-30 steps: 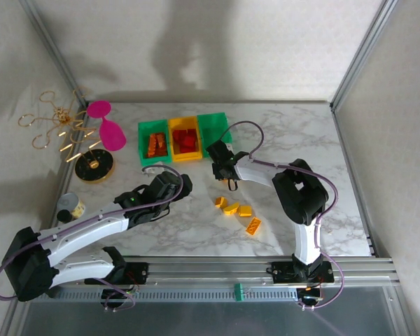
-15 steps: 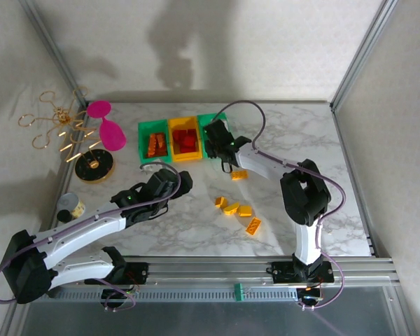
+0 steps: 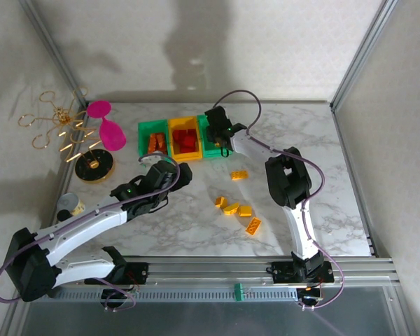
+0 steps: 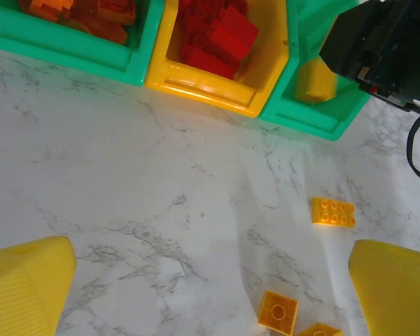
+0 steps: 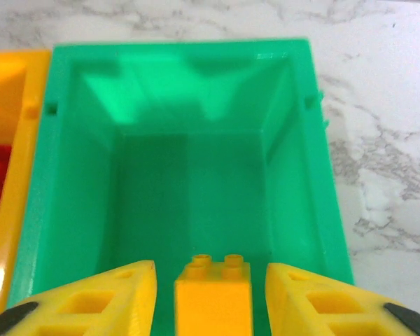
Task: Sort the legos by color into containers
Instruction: Place the lego in the container, then pick up the lego from the center of the table.
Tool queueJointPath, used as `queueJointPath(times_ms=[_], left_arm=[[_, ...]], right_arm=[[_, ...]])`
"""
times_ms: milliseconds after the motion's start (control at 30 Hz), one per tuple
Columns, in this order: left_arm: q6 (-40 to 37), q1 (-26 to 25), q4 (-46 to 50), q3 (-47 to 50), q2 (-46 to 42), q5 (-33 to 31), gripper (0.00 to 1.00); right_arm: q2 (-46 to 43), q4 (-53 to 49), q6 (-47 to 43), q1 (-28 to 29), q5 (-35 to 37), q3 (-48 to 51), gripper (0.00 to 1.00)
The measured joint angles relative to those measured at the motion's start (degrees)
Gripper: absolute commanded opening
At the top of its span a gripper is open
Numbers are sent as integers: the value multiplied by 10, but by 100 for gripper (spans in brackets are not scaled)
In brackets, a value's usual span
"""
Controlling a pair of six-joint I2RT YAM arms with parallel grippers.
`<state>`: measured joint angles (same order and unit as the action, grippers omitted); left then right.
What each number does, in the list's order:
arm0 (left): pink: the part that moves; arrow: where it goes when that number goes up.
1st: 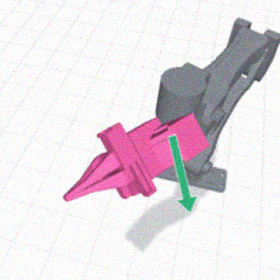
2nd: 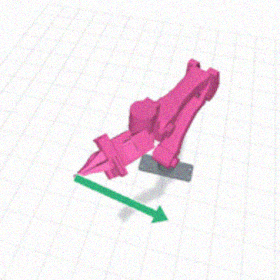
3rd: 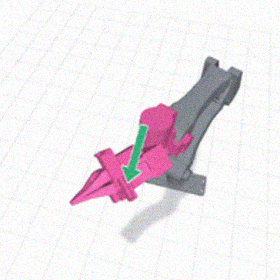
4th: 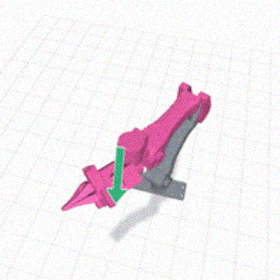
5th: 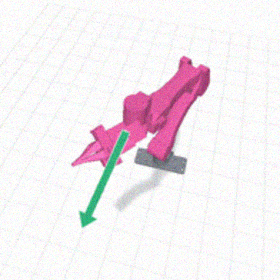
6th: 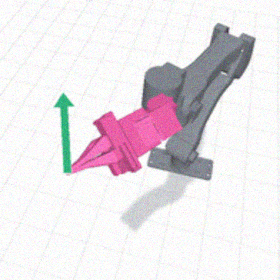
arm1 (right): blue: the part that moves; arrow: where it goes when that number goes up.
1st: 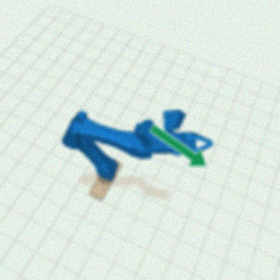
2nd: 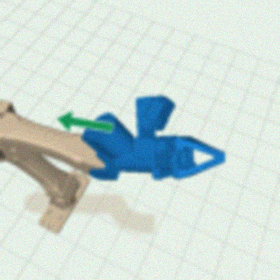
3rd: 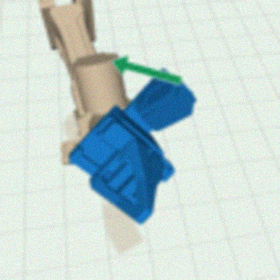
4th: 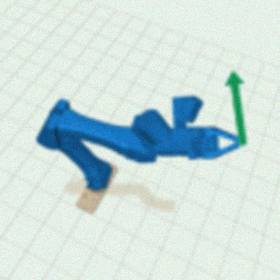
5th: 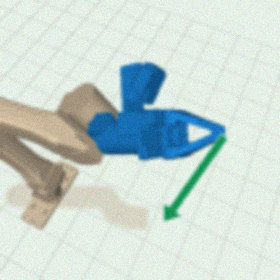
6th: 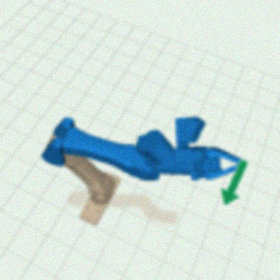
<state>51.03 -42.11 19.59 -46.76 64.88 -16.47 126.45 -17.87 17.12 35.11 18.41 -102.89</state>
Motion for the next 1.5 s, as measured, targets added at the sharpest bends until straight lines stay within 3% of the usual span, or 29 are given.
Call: queueJointPath(times_ms=[167,467,667,867,1133,1367,1500], left_arm=[[0,0,1,-4,0,0,100],[2,-45,9,-4,0,-7,100],[13,-84,-1,4,0,-7,100],[25,-118,-14,9,7,-15,100],[41,-137,-23,9,30,-29,100],[49,-137,-27,10,36,-43,100],[52,-137,-27,10,39,-46,100]], right_arm=[[-22,8,-8,-1,-7,10,55],[-217,18,7,-1,-19,209,72],[-289,22,32,-15,-31,339,82],[-293,21,42,-22,-43,418,90],[-289,29,48,-22,-70,452,95],[-252,52,45,-22,-93,448,93],[-224,51,44,-22,-89,435,85]])
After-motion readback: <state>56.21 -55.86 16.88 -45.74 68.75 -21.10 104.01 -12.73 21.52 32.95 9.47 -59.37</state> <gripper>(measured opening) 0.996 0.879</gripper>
